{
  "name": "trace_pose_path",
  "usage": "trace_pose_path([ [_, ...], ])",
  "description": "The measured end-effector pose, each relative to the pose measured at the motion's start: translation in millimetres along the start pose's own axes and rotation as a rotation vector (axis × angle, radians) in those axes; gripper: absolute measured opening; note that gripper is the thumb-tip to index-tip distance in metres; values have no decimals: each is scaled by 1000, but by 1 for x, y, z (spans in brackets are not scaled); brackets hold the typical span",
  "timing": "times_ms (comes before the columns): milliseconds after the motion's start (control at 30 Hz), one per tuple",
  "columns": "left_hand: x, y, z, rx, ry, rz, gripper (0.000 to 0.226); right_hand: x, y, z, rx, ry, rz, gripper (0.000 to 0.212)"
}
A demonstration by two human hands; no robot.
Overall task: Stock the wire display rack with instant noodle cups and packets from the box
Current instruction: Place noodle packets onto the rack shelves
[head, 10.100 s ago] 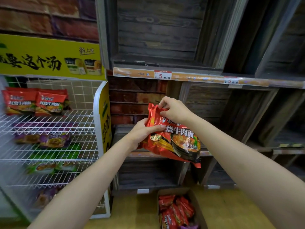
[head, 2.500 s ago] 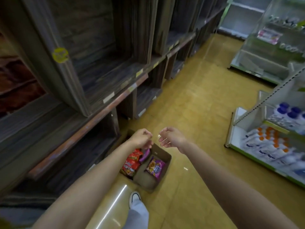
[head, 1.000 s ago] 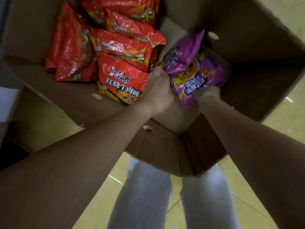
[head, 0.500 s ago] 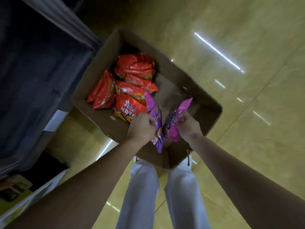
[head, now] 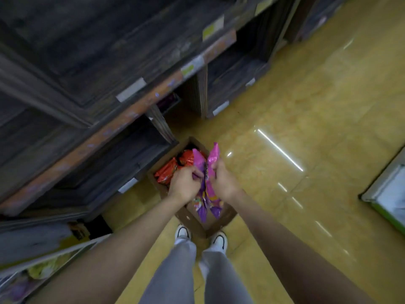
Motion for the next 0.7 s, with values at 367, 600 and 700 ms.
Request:
trace_pose_path([
  [367, -76, 50, -140, -161, 218, 87, 21, -84, -150, -63, -179, 4, -217, 32],
  [600, -100, 63, -200, -315, 204, 116, 19, -124, -223, -68, -372, -126, -329, 33],
  [700, -108, 68, -227, -342, 264, 130, 19, -135, -250, -70, -587, -78, -436, 58],
])
Point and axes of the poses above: each hand's wrist, its own x-axis towards the middle knuckle, its own z-axis out of the palm, y = z × x, the point moved 8 cm from there along x, towards the middle knuckle, and after that the axes turned 10 degrees about x, right-handed, at the moved point
